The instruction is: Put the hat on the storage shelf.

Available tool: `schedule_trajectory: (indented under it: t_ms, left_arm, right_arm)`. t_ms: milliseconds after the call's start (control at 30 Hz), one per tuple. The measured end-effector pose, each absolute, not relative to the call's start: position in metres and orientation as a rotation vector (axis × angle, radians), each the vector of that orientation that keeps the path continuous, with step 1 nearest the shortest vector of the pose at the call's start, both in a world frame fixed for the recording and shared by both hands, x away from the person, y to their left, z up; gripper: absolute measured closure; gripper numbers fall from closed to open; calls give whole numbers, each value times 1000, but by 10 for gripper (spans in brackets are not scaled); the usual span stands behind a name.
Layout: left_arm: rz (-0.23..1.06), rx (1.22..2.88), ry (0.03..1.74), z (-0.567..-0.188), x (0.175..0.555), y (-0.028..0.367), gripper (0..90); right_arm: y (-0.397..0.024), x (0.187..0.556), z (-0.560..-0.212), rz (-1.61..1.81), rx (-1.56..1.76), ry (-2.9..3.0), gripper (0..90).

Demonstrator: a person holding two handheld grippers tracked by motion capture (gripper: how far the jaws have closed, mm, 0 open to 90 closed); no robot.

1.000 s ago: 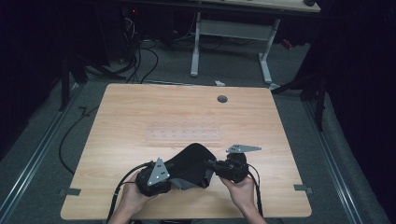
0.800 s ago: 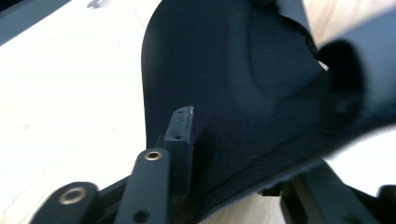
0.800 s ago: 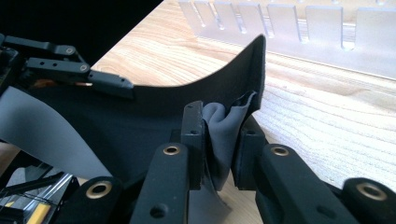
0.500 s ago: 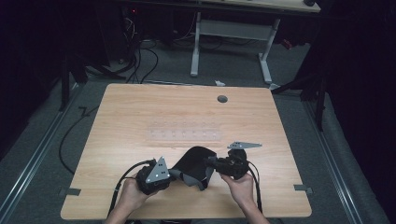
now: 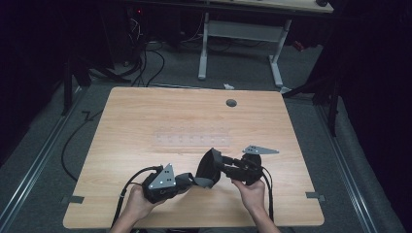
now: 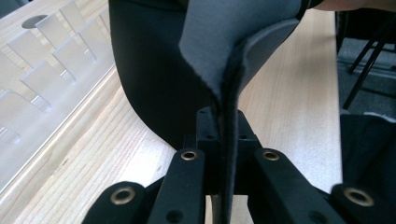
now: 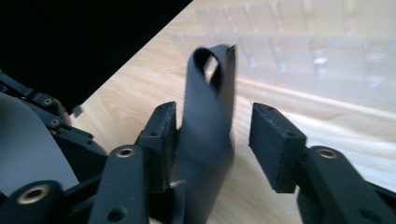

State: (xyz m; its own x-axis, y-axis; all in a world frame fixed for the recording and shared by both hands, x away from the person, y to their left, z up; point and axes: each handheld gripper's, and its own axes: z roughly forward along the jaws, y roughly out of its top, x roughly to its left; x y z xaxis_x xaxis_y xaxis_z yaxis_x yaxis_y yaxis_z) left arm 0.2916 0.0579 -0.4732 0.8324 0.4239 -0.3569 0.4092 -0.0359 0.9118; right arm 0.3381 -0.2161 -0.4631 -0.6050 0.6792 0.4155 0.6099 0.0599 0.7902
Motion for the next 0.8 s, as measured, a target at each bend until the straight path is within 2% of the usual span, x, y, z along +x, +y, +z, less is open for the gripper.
schedule_trajectory:
  t_ms: [267, 600, 800]
  left_arm:
    - [-9, 1552, 703, -464, 298, 67, 866]
    - [-1, 1502, 751, -455, 302, 81, 866]
    - [3, 1459, 768, -448, 308, 88, 866]
  right_arm:
    - [-241, 329, -473, 1509, 1379, 2148, 449]
    - [-259, 331, -509, 1054, 1386, 2107, 417]
    - [-268, 337, -517, 938, 1402, 2053, 413]
